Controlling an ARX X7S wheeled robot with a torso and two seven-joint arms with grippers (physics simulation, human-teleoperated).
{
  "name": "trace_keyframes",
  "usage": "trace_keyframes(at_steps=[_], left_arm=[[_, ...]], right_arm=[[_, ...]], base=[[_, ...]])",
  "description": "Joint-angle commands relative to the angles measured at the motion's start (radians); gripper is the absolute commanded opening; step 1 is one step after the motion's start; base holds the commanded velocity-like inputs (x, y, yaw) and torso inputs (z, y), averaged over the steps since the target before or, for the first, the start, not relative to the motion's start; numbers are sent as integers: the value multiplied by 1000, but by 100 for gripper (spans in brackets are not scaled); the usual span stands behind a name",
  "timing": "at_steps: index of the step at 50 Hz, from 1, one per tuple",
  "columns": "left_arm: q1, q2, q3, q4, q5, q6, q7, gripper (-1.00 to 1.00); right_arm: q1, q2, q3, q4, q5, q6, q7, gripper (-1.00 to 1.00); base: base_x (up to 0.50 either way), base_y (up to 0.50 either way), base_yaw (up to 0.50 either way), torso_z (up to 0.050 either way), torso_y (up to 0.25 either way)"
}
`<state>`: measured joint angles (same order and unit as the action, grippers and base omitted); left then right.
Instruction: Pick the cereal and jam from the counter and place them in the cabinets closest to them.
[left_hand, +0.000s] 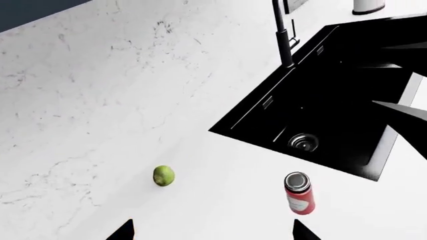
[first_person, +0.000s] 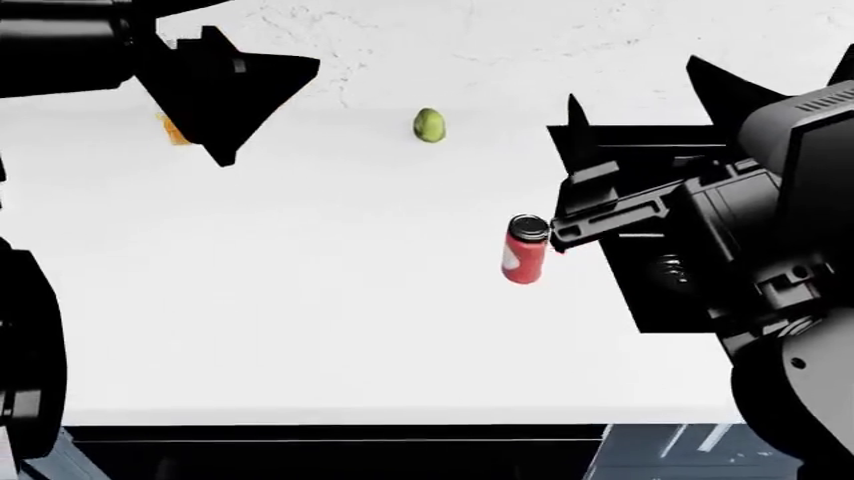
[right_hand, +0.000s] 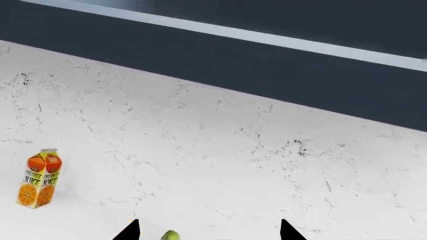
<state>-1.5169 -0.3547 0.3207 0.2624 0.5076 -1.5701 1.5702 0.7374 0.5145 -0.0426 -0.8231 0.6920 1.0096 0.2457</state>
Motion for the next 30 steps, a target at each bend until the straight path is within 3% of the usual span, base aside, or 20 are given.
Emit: trace_keyframes(at_steps=[1,8,24,30], left_arm=[[-12,8,-10,-5,15,-1,0,100],[-27,0,0,-6,1,-1,0,100],[-102,-19,36,-51,-50,-1,0,100],[-124,-42,49,-60,-86,-1,0,100]], right_arm=[[29,0,3,-5,23,20,7,100],[55,-5,25,-1,69,58,13,100],[129,4,41,30,174,156,8,100],[147,5,49,37,217,201,17,100]], base=[[80,-500,0,0,0],[102,-499,0,0,0],[293,-355,0,0,0],[31,-11,133,0,0]])
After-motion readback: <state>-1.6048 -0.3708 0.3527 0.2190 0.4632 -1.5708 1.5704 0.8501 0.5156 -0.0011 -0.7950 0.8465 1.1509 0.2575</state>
